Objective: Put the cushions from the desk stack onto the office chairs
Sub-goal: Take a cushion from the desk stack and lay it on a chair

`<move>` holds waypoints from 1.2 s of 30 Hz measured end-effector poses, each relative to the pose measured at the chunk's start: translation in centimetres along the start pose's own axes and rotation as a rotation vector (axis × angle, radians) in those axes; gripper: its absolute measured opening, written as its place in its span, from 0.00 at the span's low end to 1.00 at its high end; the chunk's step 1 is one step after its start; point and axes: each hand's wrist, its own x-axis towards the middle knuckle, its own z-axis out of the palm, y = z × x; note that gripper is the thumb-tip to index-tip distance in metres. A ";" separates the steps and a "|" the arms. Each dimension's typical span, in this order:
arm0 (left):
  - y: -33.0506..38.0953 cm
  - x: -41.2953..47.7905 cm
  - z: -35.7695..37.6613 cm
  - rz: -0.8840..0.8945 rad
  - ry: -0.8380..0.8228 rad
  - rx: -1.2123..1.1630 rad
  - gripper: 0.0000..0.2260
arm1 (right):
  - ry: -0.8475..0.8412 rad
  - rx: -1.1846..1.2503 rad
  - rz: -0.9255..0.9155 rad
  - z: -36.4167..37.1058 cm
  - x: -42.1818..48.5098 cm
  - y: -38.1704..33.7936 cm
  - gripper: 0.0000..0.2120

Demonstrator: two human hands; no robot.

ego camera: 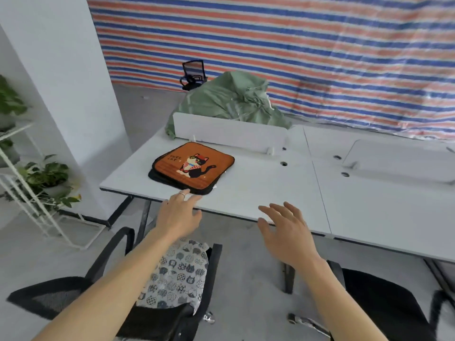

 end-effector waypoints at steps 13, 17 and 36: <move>2.5 13.0 4.7 -0.097 -0.137 0.010 0.24 | -0.168 -0.090 0.030 2.0 14.4 6.6 0.23; 2.0 20.0 11.5 -0.116 -0.236 -0.008 0.24 | -0.296 -0.146 0.077 7.3 22.4 10.5 0.24; -6.7 38.0 26.3 -0.359 -0.287 0.054 0.24 | -0.625 -0.218 0.264 29.6 42.9 23.0 0.33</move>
